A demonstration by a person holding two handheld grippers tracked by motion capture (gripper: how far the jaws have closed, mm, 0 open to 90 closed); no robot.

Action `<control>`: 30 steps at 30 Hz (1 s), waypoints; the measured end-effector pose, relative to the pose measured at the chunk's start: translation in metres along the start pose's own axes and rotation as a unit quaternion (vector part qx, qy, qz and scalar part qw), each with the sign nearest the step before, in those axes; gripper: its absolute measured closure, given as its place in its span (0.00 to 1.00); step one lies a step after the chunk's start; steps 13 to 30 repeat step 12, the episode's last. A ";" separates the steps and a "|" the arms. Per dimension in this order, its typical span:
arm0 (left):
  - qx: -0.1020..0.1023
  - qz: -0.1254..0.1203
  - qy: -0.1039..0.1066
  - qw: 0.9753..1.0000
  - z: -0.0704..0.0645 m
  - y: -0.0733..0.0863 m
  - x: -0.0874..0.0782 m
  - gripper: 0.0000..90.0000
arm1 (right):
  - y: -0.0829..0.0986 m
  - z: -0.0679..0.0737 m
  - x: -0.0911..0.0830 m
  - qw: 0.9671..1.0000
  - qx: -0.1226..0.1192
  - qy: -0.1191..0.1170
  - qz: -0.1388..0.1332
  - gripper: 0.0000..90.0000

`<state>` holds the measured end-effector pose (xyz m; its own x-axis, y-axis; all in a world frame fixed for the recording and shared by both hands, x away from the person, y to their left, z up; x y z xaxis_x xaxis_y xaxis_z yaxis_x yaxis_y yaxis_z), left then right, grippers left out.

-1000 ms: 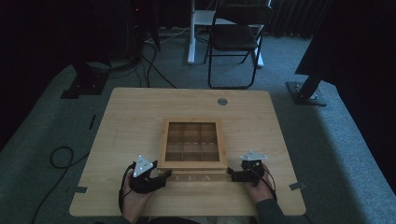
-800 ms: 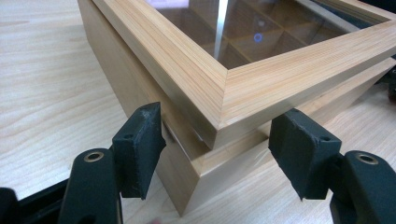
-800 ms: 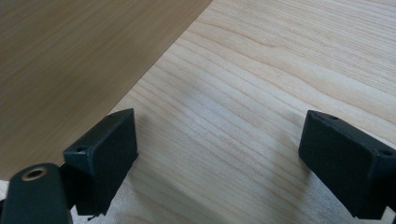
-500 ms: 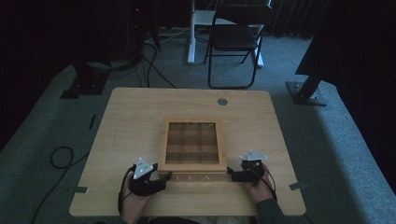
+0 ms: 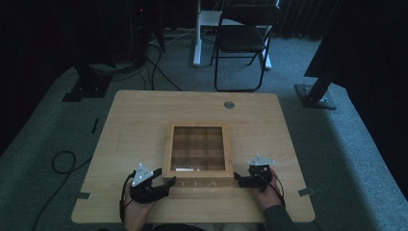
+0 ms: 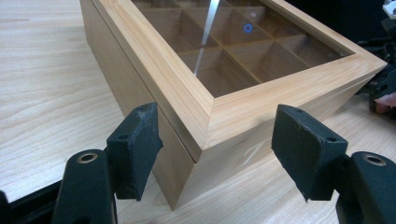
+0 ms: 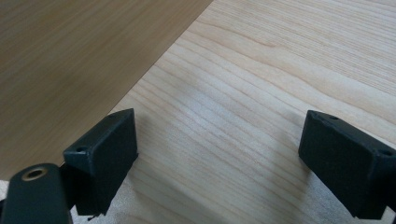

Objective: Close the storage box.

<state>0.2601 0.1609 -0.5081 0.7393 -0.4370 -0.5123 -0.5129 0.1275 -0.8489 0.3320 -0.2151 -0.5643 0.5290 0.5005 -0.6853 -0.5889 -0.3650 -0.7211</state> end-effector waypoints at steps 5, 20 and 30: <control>-0.021 -0.012 -0.001 1.000 0.007 -0.001 -0.002 0.36 | 0.000 0.000 0.000 1.000 0.000 0.000 0.000 0.12; -0.039 -0.021 -0.007 0.999 0.014 -0.002 -0.003 0.36 | 0.000 0.000 0.000 1.000 0.000 0.000 0.000 0.12; -0.039 -0.021 -0.007 0.999 0.014 -0.002 -0.003 0.36 | 0.000 0.000 0.000 1.000 0.000 0.000 0.000 0.12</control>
Point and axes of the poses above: each handheld gripper's, and its own axes: x roughly forward along the jaws, y roughly out of its underside, z roughly to its left, the point moved 2 cm from there along x, roughly forward along the jaws, and after that the axes turned 8 degrees about -y, right-handed, at the moved point
